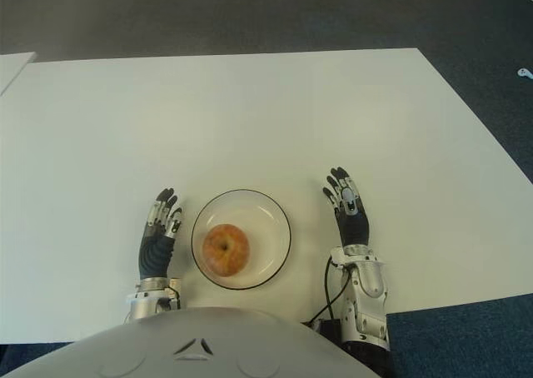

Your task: Put the apples into the plate.

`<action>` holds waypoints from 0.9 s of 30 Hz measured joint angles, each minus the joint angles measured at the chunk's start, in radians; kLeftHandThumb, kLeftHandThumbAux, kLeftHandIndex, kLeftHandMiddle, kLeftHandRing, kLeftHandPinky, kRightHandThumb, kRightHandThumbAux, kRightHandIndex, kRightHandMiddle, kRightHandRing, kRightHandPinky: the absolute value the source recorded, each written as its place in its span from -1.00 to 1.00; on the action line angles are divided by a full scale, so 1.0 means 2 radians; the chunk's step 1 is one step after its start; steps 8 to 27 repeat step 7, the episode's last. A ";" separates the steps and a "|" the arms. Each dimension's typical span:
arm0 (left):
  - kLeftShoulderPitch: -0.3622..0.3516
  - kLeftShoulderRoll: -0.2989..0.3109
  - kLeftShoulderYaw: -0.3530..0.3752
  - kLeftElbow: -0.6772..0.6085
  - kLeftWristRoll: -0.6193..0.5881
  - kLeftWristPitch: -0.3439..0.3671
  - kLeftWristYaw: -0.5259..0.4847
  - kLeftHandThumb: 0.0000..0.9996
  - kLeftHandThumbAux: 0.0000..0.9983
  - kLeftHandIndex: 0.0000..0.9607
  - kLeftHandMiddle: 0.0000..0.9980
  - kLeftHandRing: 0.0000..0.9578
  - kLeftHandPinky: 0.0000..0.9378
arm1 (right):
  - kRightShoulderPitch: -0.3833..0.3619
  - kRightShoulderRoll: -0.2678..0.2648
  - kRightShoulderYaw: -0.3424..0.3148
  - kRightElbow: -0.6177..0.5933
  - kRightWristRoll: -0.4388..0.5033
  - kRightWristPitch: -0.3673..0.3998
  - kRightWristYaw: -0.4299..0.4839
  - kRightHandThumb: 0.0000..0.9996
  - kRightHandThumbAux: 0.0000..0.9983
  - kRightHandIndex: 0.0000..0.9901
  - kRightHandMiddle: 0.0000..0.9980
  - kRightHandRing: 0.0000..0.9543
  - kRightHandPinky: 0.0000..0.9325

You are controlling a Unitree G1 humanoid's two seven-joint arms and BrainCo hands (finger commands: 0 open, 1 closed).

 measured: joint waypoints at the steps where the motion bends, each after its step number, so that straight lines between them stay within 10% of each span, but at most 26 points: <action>1: 0.000 0.000 0.000 0.000 0.000 -0.001 -0.001 -0.99 0.02 -0.99 -1.00 -1.00 -1.00 | 0.000 0.003 0.000 0.003 0.000 -0.006 -0.002 -0.83 -0.32 -0.87 -0.80 -0.87 -0.89; 27: 0.003 0.000 -0.009 -0.008 -0.001 -0.003 -0.005 -0.99 0.02 -0.99 -0.99 -1.00 -1.00 | -0.002 0.021 -0.001 0.021 0.009 -0.032 -0.005 -0.82 -0.27 -0.85 -0.80 -0.87 -0.87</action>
